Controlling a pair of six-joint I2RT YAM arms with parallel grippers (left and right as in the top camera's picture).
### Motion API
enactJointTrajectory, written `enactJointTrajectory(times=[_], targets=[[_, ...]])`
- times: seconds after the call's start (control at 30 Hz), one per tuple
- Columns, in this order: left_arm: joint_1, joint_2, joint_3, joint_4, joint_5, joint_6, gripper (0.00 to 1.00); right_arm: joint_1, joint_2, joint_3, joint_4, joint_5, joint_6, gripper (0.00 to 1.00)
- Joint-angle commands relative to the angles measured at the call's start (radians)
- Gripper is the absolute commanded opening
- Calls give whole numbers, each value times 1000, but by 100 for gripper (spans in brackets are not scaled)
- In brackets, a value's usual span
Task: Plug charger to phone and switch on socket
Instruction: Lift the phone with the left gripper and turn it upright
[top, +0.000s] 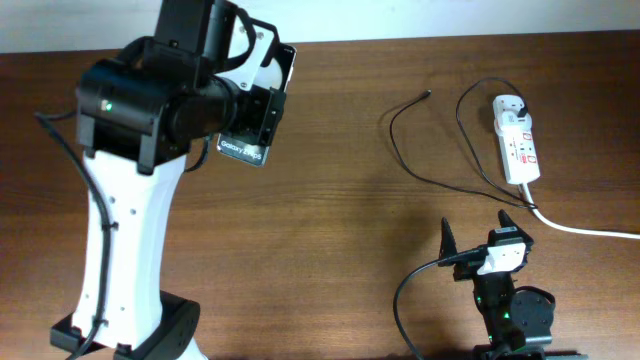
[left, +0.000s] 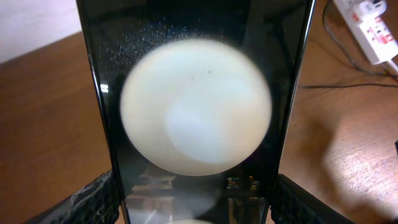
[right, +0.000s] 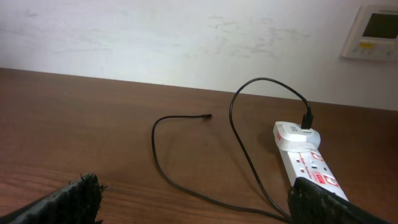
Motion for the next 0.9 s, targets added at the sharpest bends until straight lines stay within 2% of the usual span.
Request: enactJointTrajectory(times=[0.0,0.13,0.23,0.37,0.47,0.57,0.7,0.87], targets=[[1,-12,-112,45,15,-51,60,5,-6,-8,1,6,-6,99],[1,-12,-333,195,23,-83,58,5,-6,-8,1,6,-6,99],[1,-12,-481,297,87,-110,59,5,-6,-8,1,5,-6,99],[1,-12,-613,335,101,-210,57,5,-6,-8,1,5,-6,99],[1,-11,-717,340,188,-216,56,5,-6,-8,1,6,-6,99],[1,-11,-813,370,200,-239,56,5,-6,-8,1,6,-6,99],[1,-11,-975,474,379,-242,55,5,-6,-8,1,6,-6,99],[2,-11,-1089,568,640,-242,54,5,-6,-8,1,6,-6,99]])
